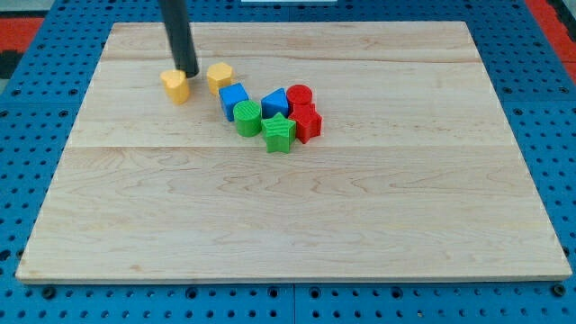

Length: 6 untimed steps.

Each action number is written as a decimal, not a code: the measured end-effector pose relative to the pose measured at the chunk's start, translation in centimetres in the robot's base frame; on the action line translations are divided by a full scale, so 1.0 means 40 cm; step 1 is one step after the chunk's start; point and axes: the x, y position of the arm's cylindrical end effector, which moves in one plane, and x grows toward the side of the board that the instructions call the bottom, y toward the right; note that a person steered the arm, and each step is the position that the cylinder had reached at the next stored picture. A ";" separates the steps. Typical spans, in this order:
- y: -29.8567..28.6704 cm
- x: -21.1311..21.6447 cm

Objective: Separate the yellow heart from the yellow hexagon

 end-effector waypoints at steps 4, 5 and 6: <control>-0.180 0.233; -0.265 0.279; -0.152 0.297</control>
